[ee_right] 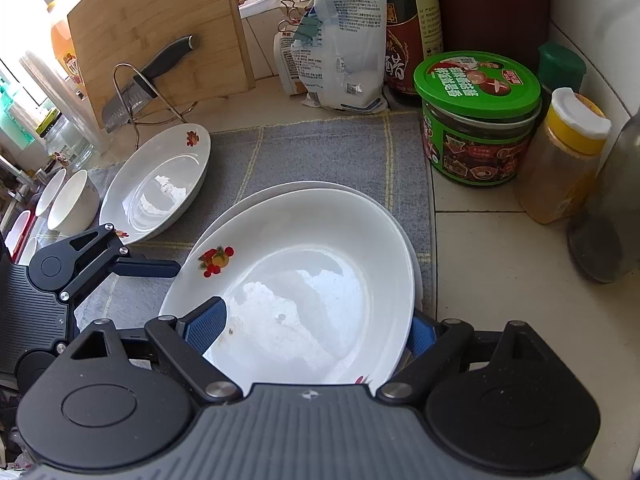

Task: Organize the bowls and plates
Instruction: 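Lower the held plate onto the stained plate with the right gripper, then open the right gripper and pull it off the plate stack, then move the right gripper to the white plate beside the cutting board, then close the right gripper on the plate's rim and lift it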

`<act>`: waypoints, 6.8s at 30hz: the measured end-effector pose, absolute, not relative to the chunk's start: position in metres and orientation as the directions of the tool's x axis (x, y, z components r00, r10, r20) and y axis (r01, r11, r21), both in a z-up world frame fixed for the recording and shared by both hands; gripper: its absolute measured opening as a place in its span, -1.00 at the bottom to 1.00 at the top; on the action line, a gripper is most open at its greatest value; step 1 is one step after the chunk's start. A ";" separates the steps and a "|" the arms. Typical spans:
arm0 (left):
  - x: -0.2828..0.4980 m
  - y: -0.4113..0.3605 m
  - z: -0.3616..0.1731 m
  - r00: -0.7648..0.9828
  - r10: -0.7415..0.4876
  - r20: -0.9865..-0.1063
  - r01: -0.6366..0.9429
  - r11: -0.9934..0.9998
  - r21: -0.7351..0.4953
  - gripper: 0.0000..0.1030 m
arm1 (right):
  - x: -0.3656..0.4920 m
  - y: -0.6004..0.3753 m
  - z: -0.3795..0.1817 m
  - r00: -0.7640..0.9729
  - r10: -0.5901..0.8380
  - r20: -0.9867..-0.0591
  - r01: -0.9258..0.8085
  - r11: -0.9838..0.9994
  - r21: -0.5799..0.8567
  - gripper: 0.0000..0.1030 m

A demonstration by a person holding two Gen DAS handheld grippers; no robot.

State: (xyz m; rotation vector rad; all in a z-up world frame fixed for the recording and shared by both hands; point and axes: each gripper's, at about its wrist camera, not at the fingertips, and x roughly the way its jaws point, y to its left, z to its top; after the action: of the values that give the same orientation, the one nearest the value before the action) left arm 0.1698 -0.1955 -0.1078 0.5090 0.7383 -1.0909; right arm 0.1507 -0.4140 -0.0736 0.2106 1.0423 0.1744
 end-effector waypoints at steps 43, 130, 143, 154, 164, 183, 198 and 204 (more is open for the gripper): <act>0.158 -0.197 -0.102 0.305 -0.636 -0.709 0.899 0.438 -0.006 0.97 | 0.139 -0.398 -0.073 0.457 0.151 -0.877 -0.021 0.987 0.159 0.83; 0.240 -0.059 -0.145 0.625 -0.381 -0.681 0.531 0.847 0.013 0.99 | 0.313 -0.241 -0.098 0.426 0.312 -0.849 -0.411 0.903 0.126 1.00; 0.241 -0.057 -0.145 0.609 -0.411 -0.679 0.568 0.823 0.011 0.99 | 0.341 -0.247 -0.107 0.374 0.360 -0.855 -0.418 0.888 0.190 1.00; 0.238 -0.056 -0.144 0.610 -0.422 -0.671 0.577 0.817 0.011 0.98 | 0.359 -0.240 -0.111 0.366 0.388 -0.846 -0.448 0.870 0.205 0.91; 0.238 -0.056 -0.144 0.608 -0.424 -0.671 0.580 0.815 0.011 0.98 | 0.377 -0.235 -0.114 0.341 0.421 -0.840 -0.479 0.847 0.230 0.80; 0.239 -0.056 -0.140 0.595 -0.431 -0.678 0.596 0.803 0.013 0.99 | 0.384 -0.229 -0.117 0.330 0.432 -0.839 -0.509 0.830 0.227 0.81; 0.233 -0.055 -0.132 0.594 -0.426 -0.682 0.595 0.804 0.016 0.98 | 0.375 -0.226 -0.113 0.340 0.432 -0.835 -0.499 0.836 0.230 0.81; 0.223 -0.049 -0.128 0.590 -0.418 -0.691 0.591 0.806 0.016 0.98 | 0.361 -0.224 -0.107 0.337 0.445 -0.830 -0.502 0.830 0.241 0.81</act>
State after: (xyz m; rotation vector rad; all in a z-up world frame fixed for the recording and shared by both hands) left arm 0.2228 -0.0491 -0.1283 0.2561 0.7313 -0.5949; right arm 0.3611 -0.2235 -0.1071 -0.0614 1.0607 0.6178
